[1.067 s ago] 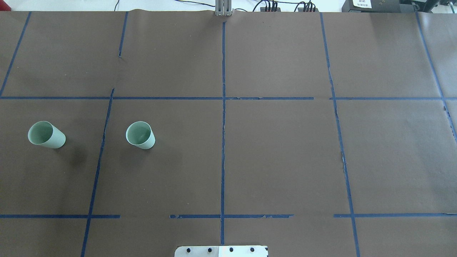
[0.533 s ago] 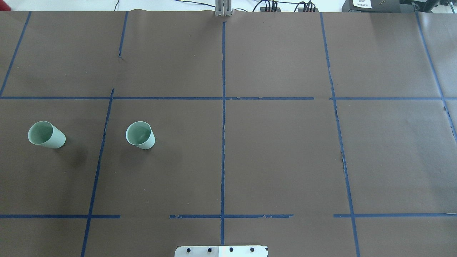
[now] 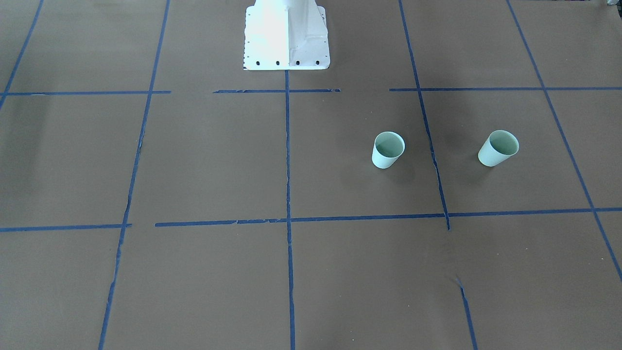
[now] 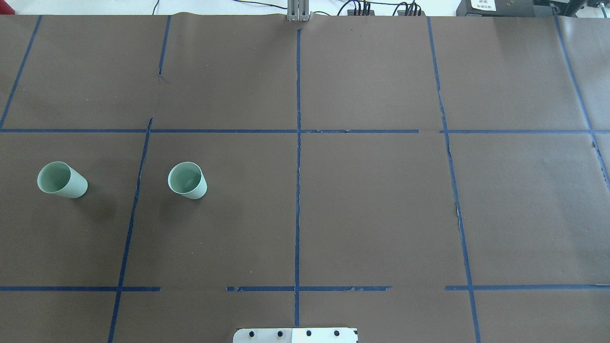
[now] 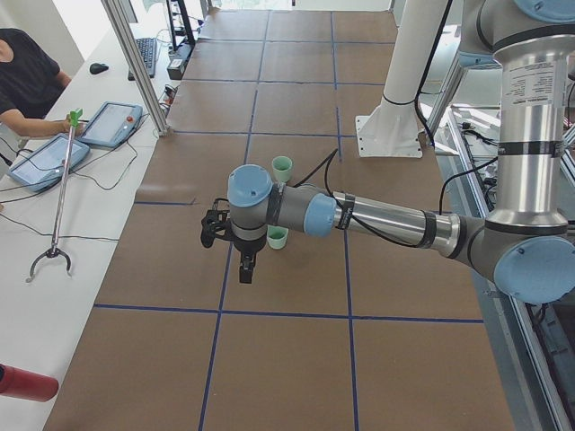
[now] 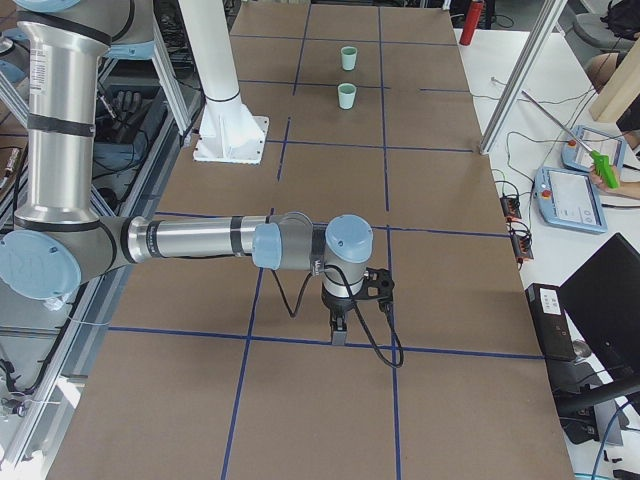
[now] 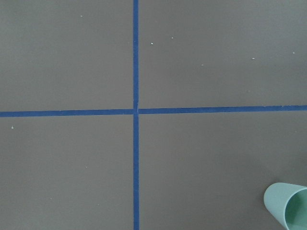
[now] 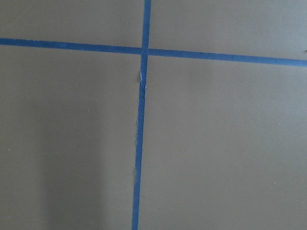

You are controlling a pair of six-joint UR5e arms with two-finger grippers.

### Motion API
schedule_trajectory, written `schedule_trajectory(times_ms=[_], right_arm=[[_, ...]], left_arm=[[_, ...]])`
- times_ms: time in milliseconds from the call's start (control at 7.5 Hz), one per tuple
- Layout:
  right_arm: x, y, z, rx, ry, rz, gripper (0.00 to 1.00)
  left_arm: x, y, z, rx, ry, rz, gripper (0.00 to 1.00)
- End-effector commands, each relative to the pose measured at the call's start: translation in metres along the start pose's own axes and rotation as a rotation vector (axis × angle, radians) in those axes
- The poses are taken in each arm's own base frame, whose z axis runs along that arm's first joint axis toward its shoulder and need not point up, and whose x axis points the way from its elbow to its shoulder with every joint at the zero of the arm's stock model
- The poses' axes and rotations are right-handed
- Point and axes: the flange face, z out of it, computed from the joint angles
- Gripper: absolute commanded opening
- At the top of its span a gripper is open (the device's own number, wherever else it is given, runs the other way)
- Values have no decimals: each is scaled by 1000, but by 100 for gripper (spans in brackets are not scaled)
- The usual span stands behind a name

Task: Stack cups

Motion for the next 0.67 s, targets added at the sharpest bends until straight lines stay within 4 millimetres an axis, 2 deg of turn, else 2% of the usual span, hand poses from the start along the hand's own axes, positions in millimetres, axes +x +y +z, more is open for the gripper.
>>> schedule_trajectory(times_ms=[0,267,400,533], right_arm=[[0,0,0,0,0,0,100],[0,0,0,1,0,-1,100],[0,0,0,0,0,0,100],[0,0,0,1,0,-1,100]], left_arm=[[62,0,35,-25,30,36,100],[101,8,69,-65,47,4,100],[115,13,95,-82,48,9,100],[109,13,112,-45,56,-2,100]])
